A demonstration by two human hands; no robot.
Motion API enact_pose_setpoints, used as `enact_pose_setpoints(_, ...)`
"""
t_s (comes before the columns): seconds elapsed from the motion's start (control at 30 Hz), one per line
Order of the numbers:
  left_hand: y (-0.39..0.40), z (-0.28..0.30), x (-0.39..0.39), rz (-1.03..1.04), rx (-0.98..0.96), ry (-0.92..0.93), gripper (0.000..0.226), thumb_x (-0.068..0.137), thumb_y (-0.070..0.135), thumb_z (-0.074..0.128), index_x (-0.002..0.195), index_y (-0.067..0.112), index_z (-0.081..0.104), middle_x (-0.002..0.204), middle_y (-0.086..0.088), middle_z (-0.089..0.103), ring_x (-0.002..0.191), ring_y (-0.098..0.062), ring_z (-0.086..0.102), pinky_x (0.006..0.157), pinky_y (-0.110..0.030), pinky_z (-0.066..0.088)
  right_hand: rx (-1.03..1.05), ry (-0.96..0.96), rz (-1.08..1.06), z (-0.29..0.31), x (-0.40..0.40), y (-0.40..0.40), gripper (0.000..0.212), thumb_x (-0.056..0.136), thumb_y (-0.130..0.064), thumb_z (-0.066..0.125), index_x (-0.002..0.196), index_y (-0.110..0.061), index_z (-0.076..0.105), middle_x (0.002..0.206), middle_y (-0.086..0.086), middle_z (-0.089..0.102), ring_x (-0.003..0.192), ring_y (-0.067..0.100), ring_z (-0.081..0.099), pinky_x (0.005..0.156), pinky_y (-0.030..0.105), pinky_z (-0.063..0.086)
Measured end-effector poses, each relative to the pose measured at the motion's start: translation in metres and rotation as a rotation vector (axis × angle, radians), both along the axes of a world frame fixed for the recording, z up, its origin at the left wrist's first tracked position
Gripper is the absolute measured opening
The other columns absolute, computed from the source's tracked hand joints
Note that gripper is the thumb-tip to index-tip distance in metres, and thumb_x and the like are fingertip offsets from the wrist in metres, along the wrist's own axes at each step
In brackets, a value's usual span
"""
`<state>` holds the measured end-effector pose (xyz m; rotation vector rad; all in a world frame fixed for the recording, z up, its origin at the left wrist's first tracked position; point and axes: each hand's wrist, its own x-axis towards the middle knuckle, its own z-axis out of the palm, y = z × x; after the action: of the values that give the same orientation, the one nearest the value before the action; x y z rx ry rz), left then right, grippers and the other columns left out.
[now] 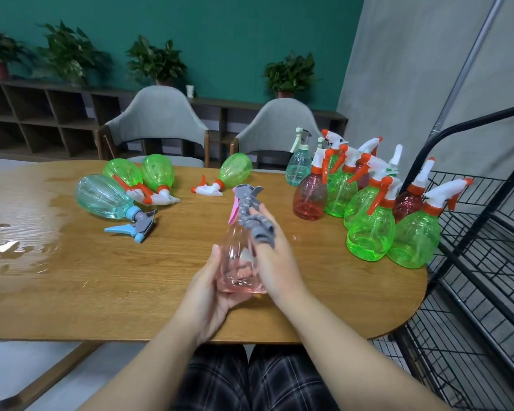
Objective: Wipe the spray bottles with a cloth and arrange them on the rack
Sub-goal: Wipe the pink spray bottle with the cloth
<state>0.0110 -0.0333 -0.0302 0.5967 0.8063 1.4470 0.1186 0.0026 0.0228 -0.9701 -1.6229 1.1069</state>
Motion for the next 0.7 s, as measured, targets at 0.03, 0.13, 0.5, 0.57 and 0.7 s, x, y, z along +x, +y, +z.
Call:
enact_pose_setpoints(0.03, 0.0, 0.001, 0.0, 0.007, 0.0, -0.008, 0.062, 0.087, 0.051, 0.044, 0.128, 0.006, 0.059, 0.113, -0.019, 0.07, 0.098, -0.028, 0.07, 0.077, -0.041, 0.061, 0.097, -0.086, 0.004, -0.002, -0.001, -0.001, 0.043, 0.095, -0.02, 0.047, 0.112, -0.06, 0.046, 0.147, -0.025, 0.031, 0.142, 0.013, 0.028, 0.115, 0.043, 0.028)
enact_pose_setpoints(0.13, 0.0, 0.0, -0.001, 0.006, 0.007, -0.033, 0.063, 0.087, 0.055, 0.04, 0.131, 0.013, 0.057, 0.122, -0.015, 0.068, 0.108, -0.028, 0.067, 0.084, -0.045, 0.058, 0.232, -0.199, 0.008, -0.015, 0.001, -0.002, 0.06, 0.088, -0.002, 0.049, 0.125, -0.05, 0.043, 0.147, -0.029, 0.023, 0.144, -0.001, 0.008, 0.121, 0.035, 0.008)
enact_pose_setpoints(0.5, 0.0, 0.0, -0.001, -0.039, 0.05, -0.057, 0.074, 0.084, 0.066, 0.033, 0.134, 0.016, 0.054, 0.127, -0.017, 0.065, 0.116, -0.031, 0.064, 0.088, -0.046, 0.057, 0.387, -0.131, 0.151, -0.042, 0.021, -0.015, 0.049, 0.068, 0.002, 0.046, 0.102, -0.024, 0.069, 0.135, -0.02, 0.053, 0.144, 0.003, 0.021, 0.116, 0.026, 0.016)
enact_pose_setpoints(0.57, -0.001, 0.0, -0.001, -0.02, 0.033, -0.061, 0.076, 0.082, 0.067, 0.037, 0.134, 0.014, 0.055, 0.128, -0.017, 0.064, 0.114, -0.029, 0.065, 0.086, -0.043, 0.059, 0.394, -0.052, 0.173, -0.044, 0.025, -0.016, 0.03, 0.078, -0.005, 0.05, 0.095, -0.015, 0.072, 0.126, -0.01, 0.063, 0.14, 0.007, 0.032, 0.114, 0.025, 0.023)
enact_pose_setpoints(0.7, -0.001, 0.001, -0.001, -0.02, 0.029, -0.104, 0.106, 0.051, 0.062, 0.087, 0.133, 0.004, 0.053, 0.124, -0.025, 0.063, 0.101, -0.03, 0.07, 0.073, -0.037, 0.06, 0.358, 0.086, 0.184, -0.044, 0.033, -0.019, 0.024, 0.076, -0.019, 0.053, 0.083, -0.014, 0.075, 0.113, 0.015, 0.068, 0.122, 0.017, 0.055, 0.104, 0.035, 0.04)
